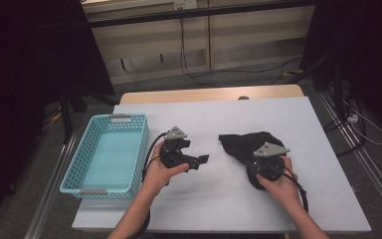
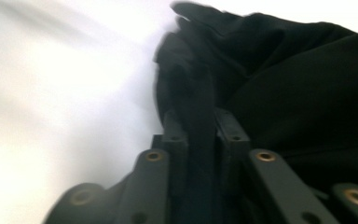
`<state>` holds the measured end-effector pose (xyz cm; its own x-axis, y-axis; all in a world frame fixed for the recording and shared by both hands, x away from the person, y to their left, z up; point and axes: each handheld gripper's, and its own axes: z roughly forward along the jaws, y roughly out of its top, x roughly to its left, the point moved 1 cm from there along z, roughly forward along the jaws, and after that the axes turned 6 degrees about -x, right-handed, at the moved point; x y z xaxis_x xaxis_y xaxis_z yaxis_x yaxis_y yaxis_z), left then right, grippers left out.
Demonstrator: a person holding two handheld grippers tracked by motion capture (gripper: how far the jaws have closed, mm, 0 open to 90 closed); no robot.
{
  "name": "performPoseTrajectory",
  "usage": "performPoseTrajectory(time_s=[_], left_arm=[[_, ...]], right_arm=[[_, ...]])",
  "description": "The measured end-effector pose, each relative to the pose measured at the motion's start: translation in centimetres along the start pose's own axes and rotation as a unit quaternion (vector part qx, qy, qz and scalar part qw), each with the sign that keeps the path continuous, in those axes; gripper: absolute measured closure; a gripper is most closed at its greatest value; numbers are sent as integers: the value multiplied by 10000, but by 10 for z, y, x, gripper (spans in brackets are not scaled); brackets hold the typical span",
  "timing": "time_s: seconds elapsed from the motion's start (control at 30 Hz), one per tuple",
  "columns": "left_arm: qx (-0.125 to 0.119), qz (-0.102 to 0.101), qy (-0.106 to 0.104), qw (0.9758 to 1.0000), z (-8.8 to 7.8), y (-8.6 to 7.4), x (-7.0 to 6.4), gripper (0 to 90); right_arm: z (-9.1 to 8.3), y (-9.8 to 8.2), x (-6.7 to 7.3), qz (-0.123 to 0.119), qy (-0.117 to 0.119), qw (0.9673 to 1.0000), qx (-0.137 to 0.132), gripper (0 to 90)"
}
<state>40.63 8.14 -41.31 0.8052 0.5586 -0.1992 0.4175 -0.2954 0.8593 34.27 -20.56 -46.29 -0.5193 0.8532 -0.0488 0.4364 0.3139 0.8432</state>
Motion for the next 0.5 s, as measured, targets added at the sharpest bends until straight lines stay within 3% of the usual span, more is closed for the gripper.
performPoseTrajectory(time_s=[0.13, 0.2, 0.3, 0.33, 0.37, 0.4, 0.47, 0.5], left_arm=[[0, -1, 18, 10000, -1, 1, 1, 73], [-6, -24, 20, 10000, 0, 1, 1, 73], [5, -8, 19, 10000, 1, 1, 1, 73], [18, 11, 26, 10000, 1, 1, 1, 73], [18, 11, 26, 10000, 1, 1, 1, 73], [-2, 5, 25, 10000, 0, 2, 2, 73], [-28, -13, 42, 10000, -1, 2, 3, 73], [-16, 4, 46, 10000, -2, 2, 3, 73]], right_arm=[[-4, 3, 5, 111, 226, 9996, -89, 795], [-6, 7, 17, 239, 619, 9976, -180, 804], [-7, 10, 25, 279, 793, 9962, -233, 805], [-9, 14, 38, 426, 1118, 9923, -319, 803], [-9, 14, 38, 426, 1118, 9923, -319, 803], [-9, 16, 53, 473, 1441, 9877, -384, 795], [-8, 17, 59, 472, 1564, 9858, -400, 790], [-7, 20, 71, 173, 1675, 9849, -403, 739]])
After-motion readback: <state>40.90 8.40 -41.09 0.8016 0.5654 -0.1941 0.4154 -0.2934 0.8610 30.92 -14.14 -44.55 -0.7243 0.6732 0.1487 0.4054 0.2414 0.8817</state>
